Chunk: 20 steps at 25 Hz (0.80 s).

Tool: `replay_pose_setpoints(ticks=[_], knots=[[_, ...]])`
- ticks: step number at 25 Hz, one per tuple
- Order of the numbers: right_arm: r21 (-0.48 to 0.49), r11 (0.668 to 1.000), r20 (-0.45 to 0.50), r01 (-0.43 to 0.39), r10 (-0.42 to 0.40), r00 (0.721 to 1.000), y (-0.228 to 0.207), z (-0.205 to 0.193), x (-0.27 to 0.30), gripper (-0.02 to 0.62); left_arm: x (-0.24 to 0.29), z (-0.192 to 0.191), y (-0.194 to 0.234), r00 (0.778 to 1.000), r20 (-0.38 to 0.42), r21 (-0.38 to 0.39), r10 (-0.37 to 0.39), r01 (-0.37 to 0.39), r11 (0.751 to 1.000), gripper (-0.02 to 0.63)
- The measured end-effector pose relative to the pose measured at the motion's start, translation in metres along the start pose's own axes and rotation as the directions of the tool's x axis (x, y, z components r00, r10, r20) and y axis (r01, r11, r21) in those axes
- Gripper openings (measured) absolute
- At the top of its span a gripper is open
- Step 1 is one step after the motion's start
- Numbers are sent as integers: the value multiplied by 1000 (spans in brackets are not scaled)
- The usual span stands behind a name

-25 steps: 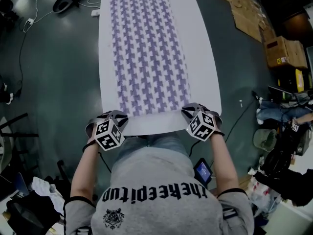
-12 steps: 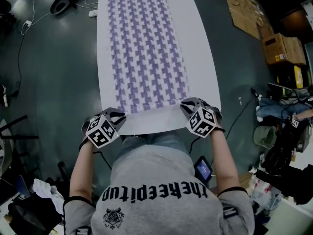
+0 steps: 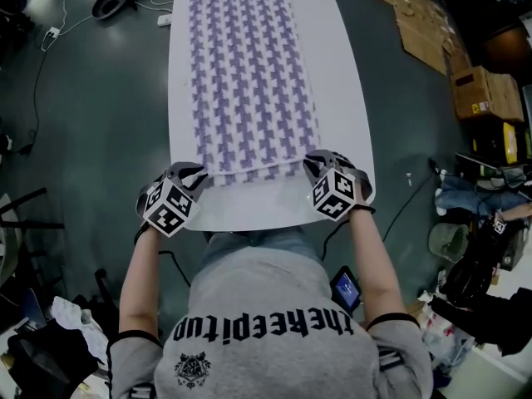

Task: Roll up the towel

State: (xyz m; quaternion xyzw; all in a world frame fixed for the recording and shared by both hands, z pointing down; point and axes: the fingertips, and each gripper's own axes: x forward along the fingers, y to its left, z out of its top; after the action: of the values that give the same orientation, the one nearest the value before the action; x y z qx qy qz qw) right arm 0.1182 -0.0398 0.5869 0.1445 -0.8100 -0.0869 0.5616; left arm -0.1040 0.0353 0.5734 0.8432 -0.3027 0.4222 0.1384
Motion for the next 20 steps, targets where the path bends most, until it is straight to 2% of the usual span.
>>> replay_pose_setpoints(ticks=[3, 5, 6, 7, 9, 11, 13, 15, 18, 20], knots=[[6, 1000, -15, 17, -17, 1000, -3, -2, 8, 28, -4, 3, 16, 993, 9, 10, 116, -116, 993, 46], [14, 1000, -20, 23, -23, 1000, -6, -2, 13, 28, -11, 12, 23, 980, 58, 35, 192, -194, 980, 46], [18, 1000, -22, 25, -25, 999, -7, -2, 15, 28, -16, 20, 23, 974, 101, 55, 205, -211, 976, 46], [22, 999, -24, 28, -28, 999, -9, -1, 18, 28, -21, 28, 18, 971, 147, 83, 190, -204, 976, 46], [29, 999, -30, 32, -31, 999, -12, -1, 21, 28, -24, 39, -7, 975, 198, 170, 99, -133, 976, 46], [36, 999, -33, 34, -33, 999, -13, -1, 22, 28, -15, 34, -35, 990, 140, 262, 7, -44, 964, 70], [39, 999, -32, 38, -36, 999, -13, 0, 23, 28, 1, 14, -50, 999, 27, 306, -21, 11, 952, 147], [50, 998, -26, 41, -39, 999, -13, 1, 23, 28, 16, -3, -48, 999, -45, 291, 6, 8, 957, 168], [89, 995, -3, 44, -44, 999, -17, 2, 18, 28, 27, -14, -37, 996, -83, 220, 42, -22, 975, 176], [121, 991, 6, 52, -53, 999, -22, 0, 14, 43, 31, -20, -31, 994, -100, 184, 38, -19, 983, 176]])
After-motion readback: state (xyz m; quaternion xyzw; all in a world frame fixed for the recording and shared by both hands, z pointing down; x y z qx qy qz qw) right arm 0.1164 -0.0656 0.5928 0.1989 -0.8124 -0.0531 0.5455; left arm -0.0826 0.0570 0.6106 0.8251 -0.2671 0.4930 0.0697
